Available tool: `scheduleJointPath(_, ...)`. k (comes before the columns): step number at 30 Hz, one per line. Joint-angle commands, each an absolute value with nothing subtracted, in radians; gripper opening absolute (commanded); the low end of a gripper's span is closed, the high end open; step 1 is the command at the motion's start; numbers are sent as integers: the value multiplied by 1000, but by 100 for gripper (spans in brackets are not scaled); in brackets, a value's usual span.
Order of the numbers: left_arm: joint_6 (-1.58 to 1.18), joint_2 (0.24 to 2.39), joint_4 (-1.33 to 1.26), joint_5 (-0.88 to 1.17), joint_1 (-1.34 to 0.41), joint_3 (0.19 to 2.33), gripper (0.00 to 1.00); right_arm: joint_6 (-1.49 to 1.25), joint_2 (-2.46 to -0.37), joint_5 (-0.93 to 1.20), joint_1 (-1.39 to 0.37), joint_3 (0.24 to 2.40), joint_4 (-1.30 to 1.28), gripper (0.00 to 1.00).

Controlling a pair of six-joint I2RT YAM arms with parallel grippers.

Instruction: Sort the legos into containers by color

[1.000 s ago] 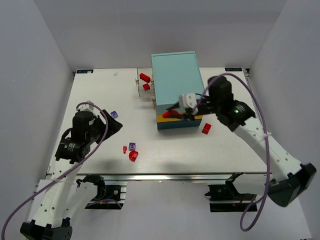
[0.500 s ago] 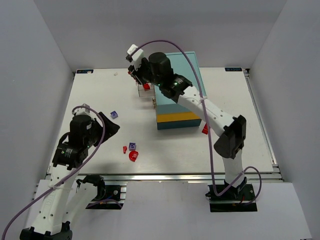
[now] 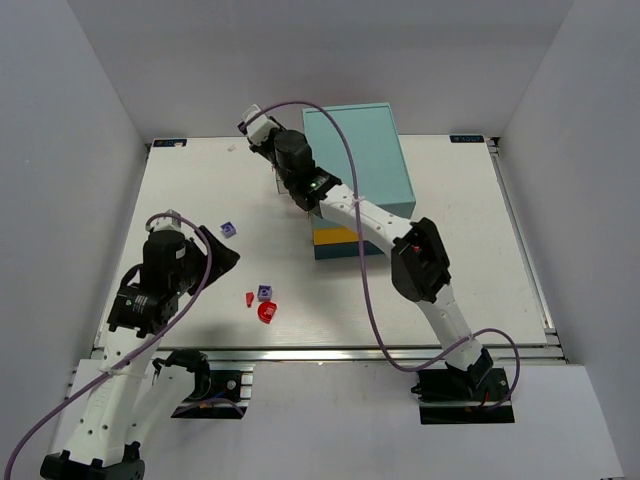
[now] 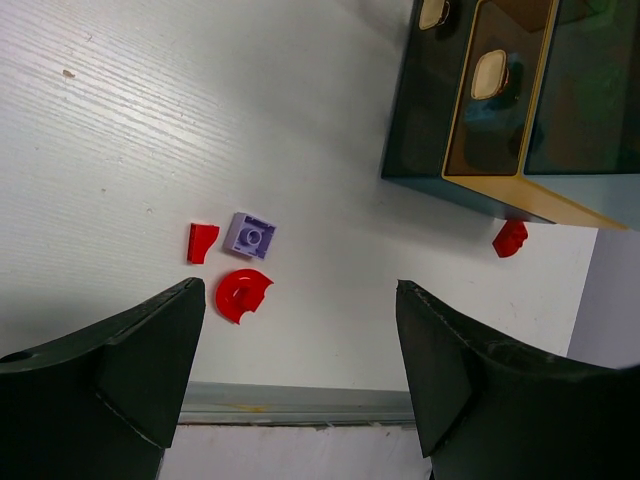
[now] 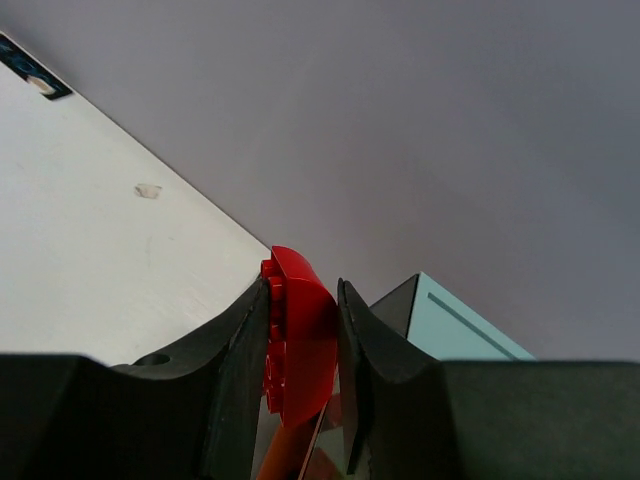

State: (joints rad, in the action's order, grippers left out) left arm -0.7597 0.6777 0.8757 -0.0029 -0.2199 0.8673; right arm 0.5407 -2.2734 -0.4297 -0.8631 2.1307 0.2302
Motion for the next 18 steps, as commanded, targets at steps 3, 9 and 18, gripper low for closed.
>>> scheduleJointPath(3,-770,649,879,-20,-218,867,87,653,-2345,-503,-853,2181,433,0)
scheduleJointPath(9,-781,630,903,-21,-218,867,87,660,-2385,-523,-841,2192,440,0)
scheduleJointPath(18,-792,623,913,-23,-218,876,87,634,-2382,-538,-819,2166,416,19)
